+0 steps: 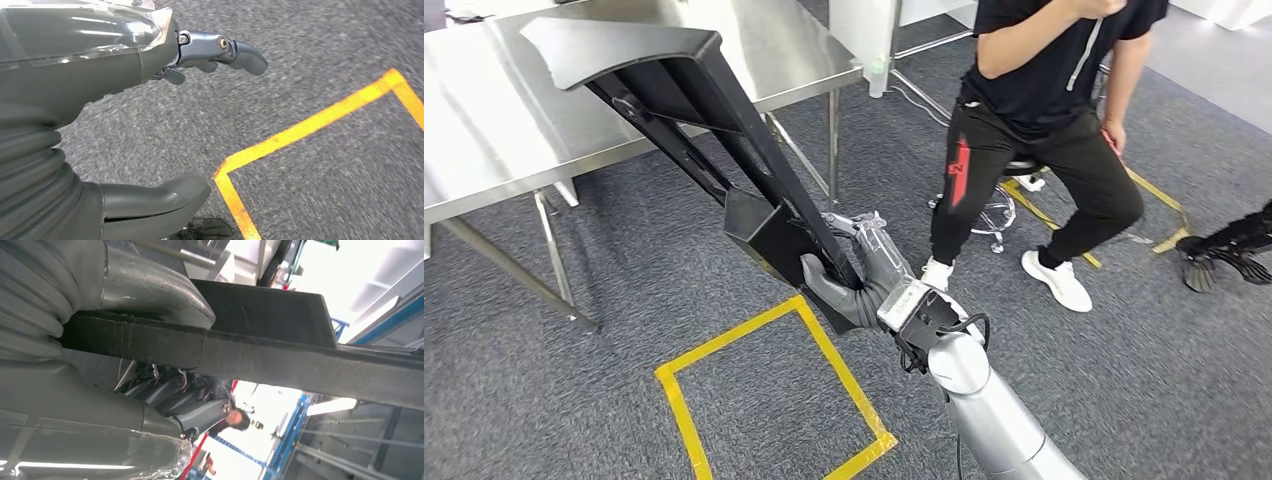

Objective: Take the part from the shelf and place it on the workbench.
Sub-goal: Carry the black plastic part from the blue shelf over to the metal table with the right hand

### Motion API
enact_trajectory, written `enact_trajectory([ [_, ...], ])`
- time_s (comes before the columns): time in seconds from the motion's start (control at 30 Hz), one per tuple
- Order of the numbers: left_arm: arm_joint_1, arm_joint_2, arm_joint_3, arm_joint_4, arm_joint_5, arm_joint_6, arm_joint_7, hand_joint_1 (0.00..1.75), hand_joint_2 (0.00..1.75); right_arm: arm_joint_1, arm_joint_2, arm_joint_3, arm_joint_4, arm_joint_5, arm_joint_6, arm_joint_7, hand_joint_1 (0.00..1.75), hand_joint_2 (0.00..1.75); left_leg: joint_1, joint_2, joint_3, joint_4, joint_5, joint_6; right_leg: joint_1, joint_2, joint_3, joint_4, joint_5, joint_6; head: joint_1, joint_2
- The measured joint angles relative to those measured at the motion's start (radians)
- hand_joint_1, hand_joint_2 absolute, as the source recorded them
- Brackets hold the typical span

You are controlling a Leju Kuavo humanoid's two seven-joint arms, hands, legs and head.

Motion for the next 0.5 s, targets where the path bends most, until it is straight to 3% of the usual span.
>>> enact_trajectory([
  [0.07,0.001,0.000,0.000,0.000,0.000,-0.001,0.000,0.00,1.75,0.000,0.000,0.000,0.000,0.000,0.000,0.000,1.75,1.75,0.000,-0.025,0.001,0.001,0.000,-0.002,-0.004,0.020,0.057,-0.134,0.062,0.015,0.000,0.000],
  [0.1,0.002,0.000,0.000,0.000,0.000,-0.001,0.000,0.00,1.75,0.000,0.000,0.000,0.000,0.000,0.001,0.000,1.75,1.75,-0.001,-0.037,0.001,0.002,0.000,-0.006,-0.006,0.033,0.086,-0.199,0.089,0.015,0.000,0.000],
  [0.17,0.004,0.000,0.000,0.000,0.000,-0.001,-0.001,0.00,1.75,0.000,0.000,0.000,-0.001,0.000,0.001,0.001,1.75,1.75,-0.004,-0.055,-0.002,0.003,0.001,-0.018,-0.006,0.049,0.115,-0.262,0.113,0.005,-0.001,0.000],
  [0.23,0.009,0.003,0.000,0.000,0.000,-0.002,-0.002,0.00,1.75,0.000,0.001,0.000,-0.002,0.000,0.002,0.001,1.75,1.75,-0.002,-0.067,-0.006,0.000,0.004,-0.031,-0.007,0.035,0.117,-0.265,0.119,-0.012,-0.001,0.000],
  [0.27,0.012,0.004,0.000,0.000,0.000,-0.003,-0.003,0.00,1.75,0.000,0.002,0.000,-0.003,0.000,0.002,0.001,1.75,1.75,-0.001,-0.059,-0.009,0.005,0.000,-0.037,-0.010,0.027,0.119,-0.268,0.122,-0.020,-0.002,0.000],
  [0.33,0.012,0.006,0.000,0.000,-0.001,-0.005,-0.005,0.00,1.75,0.000,0.006,0.000,-0.006,0.000,0.002,0.002,1.75,1.75,0.000,-0.013,-0.037,0.065,-0.040,-0.046,-0.015,0.009,0.122,-0.274,0.125,-0.035,-0.006,0.000],
  [0.37,0.012,0.005,0.000,0.000,-0.001,-0.006,-0.005,0.00,1.75,0.001,0.007,0.000,-0.007,0.000,0.002,0.002,1.75,1.75,0.000,0.017,-0.065,0.124,-0.073,-0.051,-0.012,0.000,0.123,-0.274,0.124,-0.040,-0.008,0.000],
  [0.43,0.010,0.006,0.000,0.000,-0.001,-0.006,-0.006,0.00,1.75,0.005,0.007,0.000,-0.008,0.000,0.003,0.002,1.75,1.75,0.004,0.045,-0.125,0.251,-0.129,-0.058,-0.007,-0.021,0.122,-0.274,0.123,-0.044,-0.010,0.000],
  [0.47,0.011,0.006,0.000,0.000,-0.002,-0.006,-0.006,0.00,1.75,0.006,0.007,0.000,-0.008,0.000,0.003,0.002,1.75,1.75,0.005,0.050,-0.140,0.281,-0.135,-0.060,-0.006,-0.032,0.122,-0.274,0.122,-0.045,-0.010,0.000],
  [0.5,0.011,0.006,0.000,0.000,-0.002,-0.006,-0.006,0.00,1.75,0.008,0.007,0.000,-0.008,0.000,0.003,0.002,1.75,1.75,0.006,0.053,-0.134,0.271,-0.121,-0.061,-0.005,-0.042,0.122,-0.273,0.122,-0.045,-0.010,0.000],
])
